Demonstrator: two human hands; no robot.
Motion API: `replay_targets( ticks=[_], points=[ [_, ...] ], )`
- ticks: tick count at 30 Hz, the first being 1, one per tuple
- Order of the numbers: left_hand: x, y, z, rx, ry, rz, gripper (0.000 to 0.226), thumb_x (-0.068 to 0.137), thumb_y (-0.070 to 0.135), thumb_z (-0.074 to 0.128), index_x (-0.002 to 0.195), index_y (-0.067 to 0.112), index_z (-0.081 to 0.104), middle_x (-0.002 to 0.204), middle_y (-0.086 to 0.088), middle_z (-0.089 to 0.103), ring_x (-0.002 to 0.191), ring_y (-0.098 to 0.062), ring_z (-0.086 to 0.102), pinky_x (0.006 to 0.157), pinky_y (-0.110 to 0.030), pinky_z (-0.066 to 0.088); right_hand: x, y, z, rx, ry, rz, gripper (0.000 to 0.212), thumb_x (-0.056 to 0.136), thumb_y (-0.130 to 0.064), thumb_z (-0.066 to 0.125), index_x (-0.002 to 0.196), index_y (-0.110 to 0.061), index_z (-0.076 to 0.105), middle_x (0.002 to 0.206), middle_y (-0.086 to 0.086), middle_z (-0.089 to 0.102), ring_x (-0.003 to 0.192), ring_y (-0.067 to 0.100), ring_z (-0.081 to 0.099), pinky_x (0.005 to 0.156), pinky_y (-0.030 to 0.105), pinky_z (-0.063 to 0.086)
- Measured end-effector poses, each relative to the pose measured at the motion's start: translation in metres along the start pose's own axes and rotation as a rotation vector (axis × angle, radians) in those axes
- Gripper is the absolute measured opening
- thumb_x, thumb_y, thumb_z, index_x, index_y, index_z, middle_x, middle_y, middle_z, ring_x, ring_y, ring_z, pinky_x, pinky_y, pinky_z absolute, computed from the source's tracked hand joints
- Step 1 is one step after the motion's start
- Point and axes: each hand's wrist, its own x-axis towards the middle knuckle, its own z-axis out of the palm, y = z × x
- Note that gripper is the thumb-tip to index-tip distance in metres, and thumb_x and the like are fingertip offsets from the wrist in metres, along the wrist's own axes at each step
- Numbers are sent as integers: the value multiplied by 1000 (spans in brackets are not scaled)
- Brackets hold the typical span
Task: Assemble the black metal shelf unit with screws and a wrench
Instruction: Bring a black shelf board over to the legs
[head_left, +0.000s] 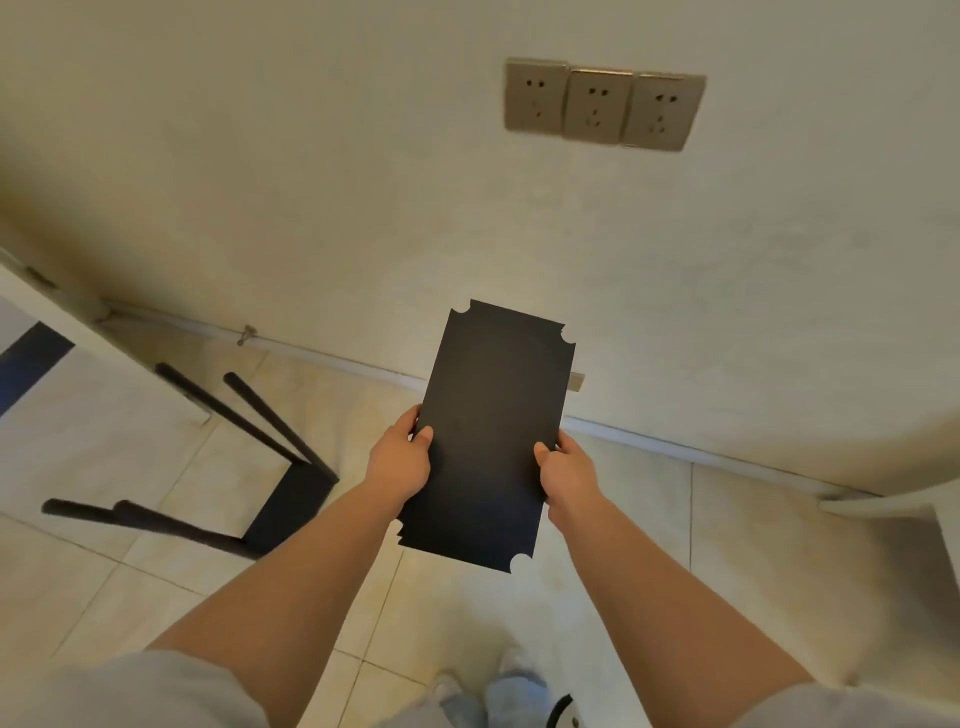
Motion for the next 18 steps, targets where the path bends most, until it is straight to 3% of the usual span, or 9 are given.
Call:
replay_targets(
  ticks=[10,18],
  points=[
    [65,-49,-39,11,29,-114,47,103,23,33,149,24,24,149,-7,35,135,-29,36,109,-40,32,42,17,85,-53,-31,80,42,102,-13,38,144,-18,38,137,4,50,122,26,49,106,44,40],
    [147,-117,-29,78,-30,-141,47,104,22,31,149,23,22,151,-5,33,136,-27,34,110,-37,30,117,73,142,-64,12,117,43,100,-13,42,143,-19,39,134,5,53,115,25,54,101,45,45]
  ],
)
